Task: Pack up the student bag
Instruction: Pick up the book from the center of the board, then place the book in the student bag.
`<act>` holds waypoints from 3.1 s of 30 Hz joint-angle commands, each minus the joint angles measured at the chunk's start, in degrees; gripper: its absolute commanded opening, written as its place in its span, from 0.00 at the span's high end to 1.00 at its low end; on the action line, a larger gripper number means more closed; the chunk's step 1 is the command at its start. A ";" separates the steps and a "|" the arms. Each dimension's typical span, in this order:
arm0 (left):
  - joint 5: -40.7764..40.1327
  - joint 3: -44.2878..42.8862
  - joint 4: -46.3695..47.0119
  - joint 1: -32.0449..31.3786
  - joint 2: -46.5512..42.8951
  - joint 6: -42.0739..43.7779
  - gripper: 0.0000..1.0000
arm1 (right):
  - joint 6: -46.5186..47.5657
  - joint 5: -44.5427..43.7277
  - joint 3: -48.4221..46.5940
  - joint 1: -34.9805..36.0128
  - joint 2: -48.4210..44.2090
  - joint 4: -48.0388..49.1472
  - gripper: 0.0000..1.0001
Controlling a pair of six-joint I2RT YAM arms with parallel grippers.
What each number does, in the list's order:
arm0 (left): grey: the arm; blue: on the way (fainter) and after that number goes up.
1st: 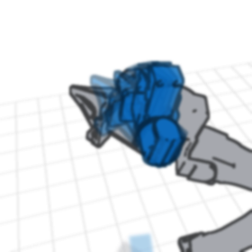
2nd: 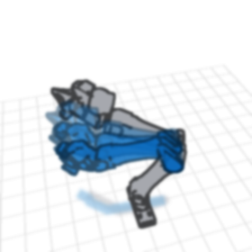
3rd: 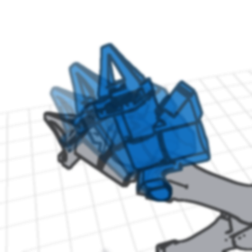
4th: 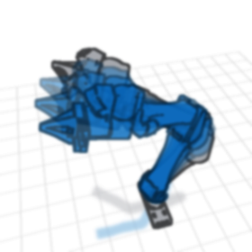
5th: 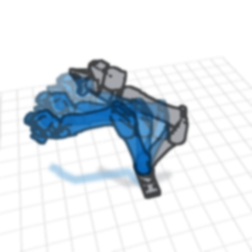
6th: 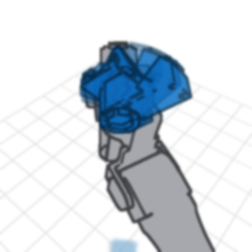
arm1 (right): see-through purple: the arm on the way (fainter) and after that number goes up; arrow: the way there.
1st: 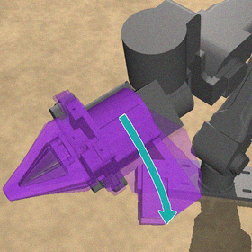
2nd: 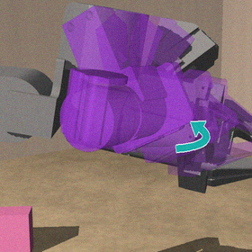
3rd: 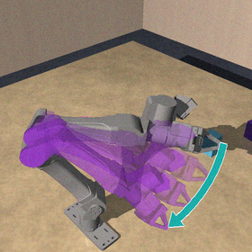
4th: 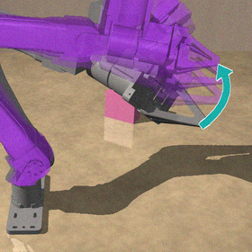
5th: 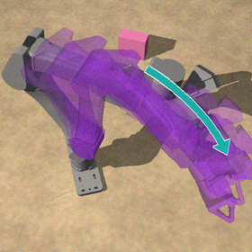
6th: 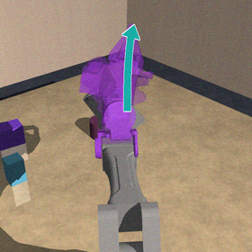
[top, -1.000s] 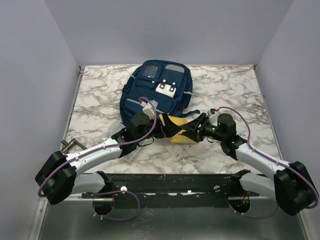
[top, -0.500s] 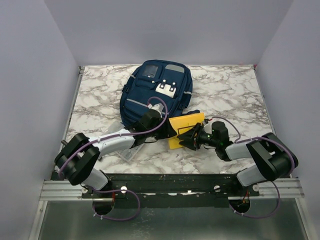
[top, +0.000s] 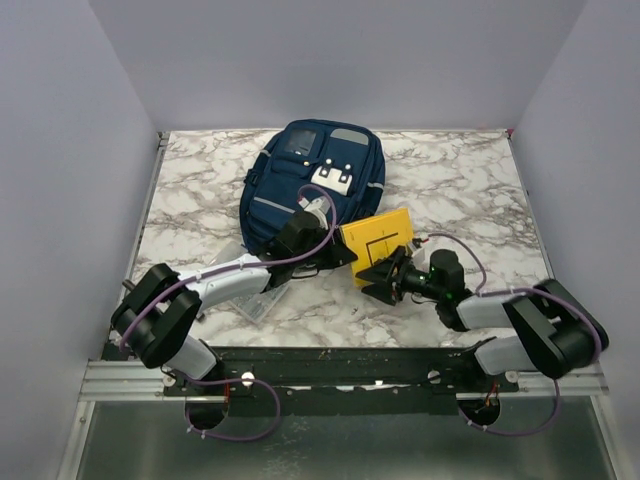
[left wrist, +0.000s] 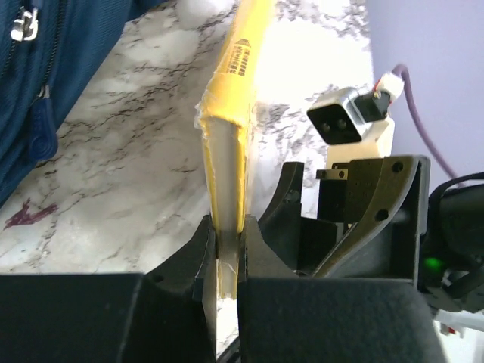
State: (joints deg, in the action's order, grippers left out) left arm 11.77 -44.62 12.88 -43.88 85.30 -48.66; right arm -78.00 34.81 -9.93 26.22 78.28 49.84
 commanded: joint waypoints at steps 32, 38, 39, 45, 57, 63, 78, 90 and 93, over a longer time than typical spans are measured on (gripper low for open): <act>0.42 -7.10 -28.44 2.45 -14.49 19.30 0.37 | 8.61 -24.96 -7.18 -4.62 -29.89 -20.65 1.00; -11.33 -14.96 -44.85 2.87 -11.07 44.56 0.37 | 33.06 -37.80 -22.52 -5.48 -35.93 -52.01 1.00; -11.33 -15.77 -45.75 2.84 -9.60 48.13 0.38 | 35.19 -38.90 -24.19 -5.48 -35.94 -54.99 1.00; -18.79 -25.26 -52.42 2.86 4.86 57.65 0.34 | 42.47 -40.36 -28.67 -5.48 -37.80 -62.89 1.00; -18.64 -32.05 -52.70 7.38 18.43 54.73 0.27 | 40.31 -35.88 -23.87 -5.49 -41.12 -61.67 1.00; -22.62 -37.28 -53.45 6.50 25.51 51.63 0.47 | 40.83 -36.33 -24.79 -5.48 -42.15 -63.21 1.00; 0.24 -73.59 -60.64 -4.90 37.74 40.65 0.99 | 40.23 -43.62 -28.49 -5.53 -48.54 -75.30 1.00; -6.93 -55.34 -60.00 -6.91 24.43 47.25 0.31 | 36.01 -42.89 -26.06 -5.48 -52.85 -78.95 1.00; -8.72 -51.70 -59.71 -8.26 24.71 48.40 0.32 | 35.27 -41.94 -26.27 -5.50 -52.20 -78.78 1.00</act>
State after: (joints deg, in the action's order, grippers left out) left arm 7.18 -101.10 -46.54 -50.15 111.22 -3.95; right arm -40.84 -7.25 -35.53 20.88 26.55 -32.36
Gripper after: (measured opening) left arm 0.686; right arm 0.190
